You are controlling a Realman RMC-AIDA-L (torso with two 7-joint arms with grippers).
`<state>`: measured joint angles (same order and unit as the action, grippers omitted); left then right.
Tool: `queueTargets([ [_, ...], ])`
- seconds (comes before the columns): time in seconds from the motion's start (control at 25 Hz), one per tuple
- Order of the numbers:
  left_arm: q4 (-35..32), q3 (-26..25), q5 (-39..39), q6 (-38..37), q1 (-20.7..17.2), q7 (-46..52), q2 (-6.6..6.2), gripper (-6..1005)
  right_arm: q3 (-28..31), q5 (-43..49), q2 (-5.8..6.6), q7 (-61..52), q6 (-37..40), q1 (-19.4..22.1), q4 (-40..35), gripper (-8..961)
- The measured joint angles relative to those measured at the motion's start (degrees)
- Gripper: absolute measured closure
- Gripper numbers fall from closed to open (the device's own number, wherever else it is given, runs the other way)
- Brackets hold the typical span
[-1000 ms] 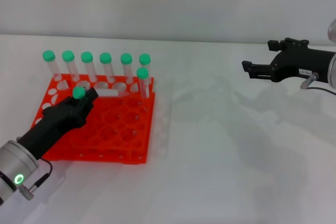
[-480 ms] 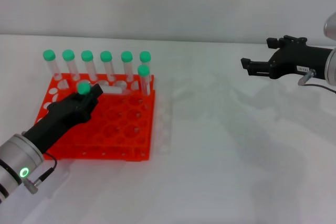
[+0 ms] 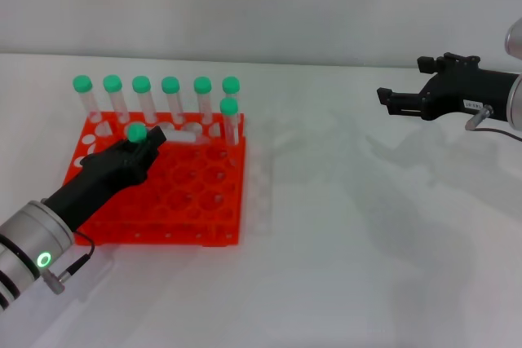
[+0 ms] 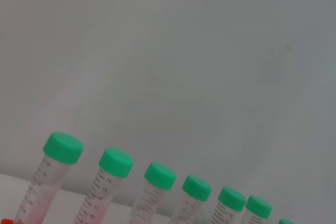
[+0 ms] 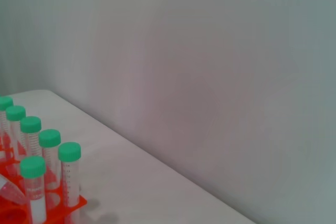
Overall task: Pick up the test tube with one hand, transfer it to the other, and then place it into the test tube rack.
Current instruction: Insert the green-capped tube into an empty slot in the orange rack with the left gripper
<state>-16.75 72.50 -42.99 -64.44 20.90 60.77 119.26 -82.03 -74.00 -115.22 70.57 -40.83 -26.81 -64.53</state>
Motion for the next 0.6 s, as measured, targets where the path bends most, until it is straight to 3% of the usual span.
queueTargets([
  [0.6, -0.2, 0.0, -0.1, 0.5, 1.5, 1.4, -0.2, 733, 0.7, 0.1, 0.0, 0.0, 0.1, -0.3, 0.6, 92],
])
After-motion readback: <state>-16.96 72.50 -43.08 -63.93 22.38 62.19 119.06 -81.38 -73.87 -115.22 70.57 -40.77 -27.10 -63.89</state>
